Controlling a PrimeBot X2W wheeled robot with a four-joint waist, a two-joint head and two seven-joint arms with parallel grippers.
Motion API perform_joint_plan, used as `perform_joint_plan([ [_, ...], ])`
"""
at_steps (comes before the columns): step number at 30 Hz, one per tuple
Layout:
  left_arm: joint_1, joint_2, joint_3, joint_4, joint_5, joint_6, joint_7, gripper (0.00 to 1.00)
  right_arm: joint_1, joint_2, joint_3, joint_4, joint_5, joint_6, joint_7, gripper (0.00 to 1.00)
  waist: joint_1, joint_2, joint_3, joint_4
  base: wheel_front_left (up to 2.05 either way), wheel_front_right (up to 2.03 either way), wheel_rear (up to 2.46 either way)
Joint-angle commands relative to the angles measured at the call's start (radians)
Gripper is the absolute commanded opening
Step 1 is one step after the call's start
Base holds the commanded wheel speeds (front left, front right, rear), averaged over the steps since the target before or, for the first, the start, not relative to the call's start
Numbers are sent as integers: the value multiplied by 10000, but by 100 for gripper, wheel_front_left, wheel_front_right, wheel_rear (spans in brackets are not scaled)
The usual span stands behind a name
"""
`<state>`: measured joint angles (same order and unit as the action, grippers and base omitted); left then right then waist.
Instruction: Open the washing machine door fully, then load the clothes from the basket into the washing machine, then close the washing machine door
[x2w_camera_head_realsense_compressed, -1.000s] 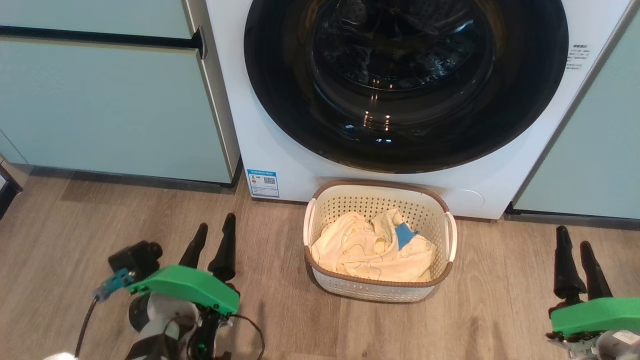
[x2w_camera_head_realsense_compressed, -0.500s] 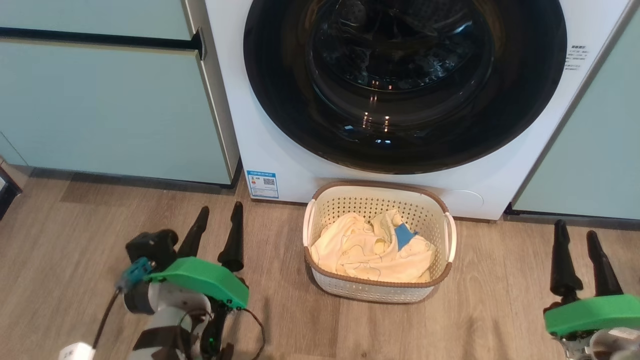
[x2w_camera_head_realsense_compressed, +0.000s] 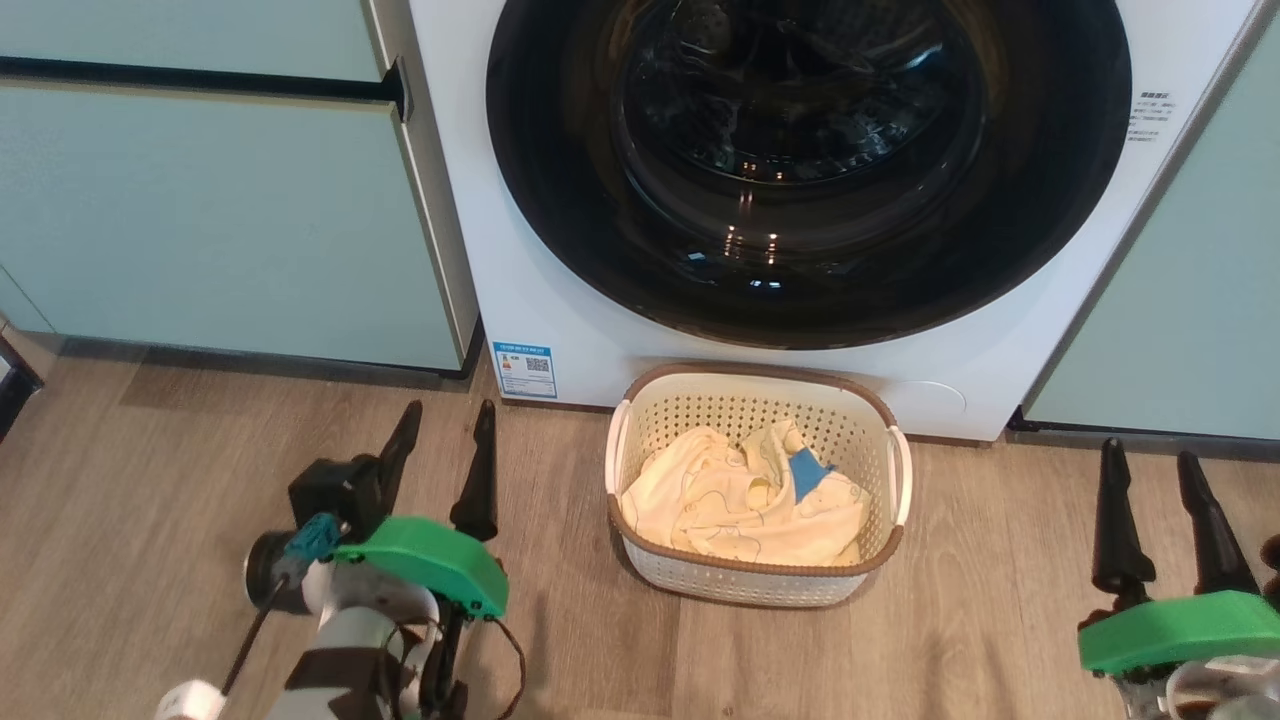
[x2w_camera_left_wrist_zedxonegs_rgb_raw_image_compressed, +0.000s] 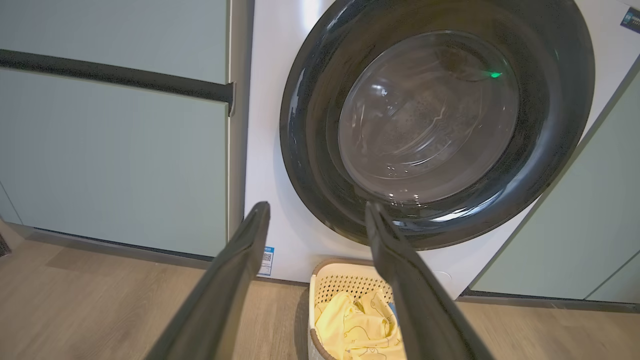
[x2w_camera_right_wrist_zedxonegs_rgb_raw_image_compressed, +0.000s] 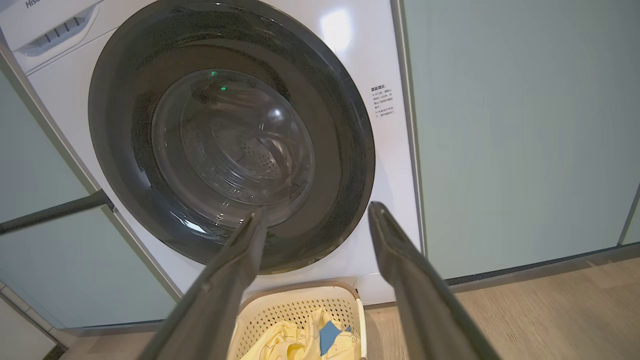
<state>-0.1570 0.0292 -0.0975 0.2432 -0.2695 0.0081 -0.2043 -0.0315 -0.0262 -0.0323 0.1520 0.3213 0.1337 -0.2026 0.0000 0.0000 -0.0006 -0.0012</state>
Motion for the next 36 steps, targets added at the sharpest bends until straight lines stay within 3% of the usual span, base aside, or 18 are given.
perform_joint_plan([
  [1, -691, 190, 267, -312, 286, 87, -142, 100, -680, -214, 213, -314, -254, -27, -158, 100, 0, 0, 5, 3, 0, 0, 0],
  [16, -1043, 211, 119, 102, 1452, 191, -575, 100, -730, -240, 255, 5, -1535, -30, -592, 100, 0, 0, 39, 32, 0, 0, 0],
  [36, -1004, 210, 261, 223, 961, 161, -575, 100, -693, -240, 475, 522, -1146, -30, -592, 100, 0, 0, 58, -31, 0, 0, 0],
])
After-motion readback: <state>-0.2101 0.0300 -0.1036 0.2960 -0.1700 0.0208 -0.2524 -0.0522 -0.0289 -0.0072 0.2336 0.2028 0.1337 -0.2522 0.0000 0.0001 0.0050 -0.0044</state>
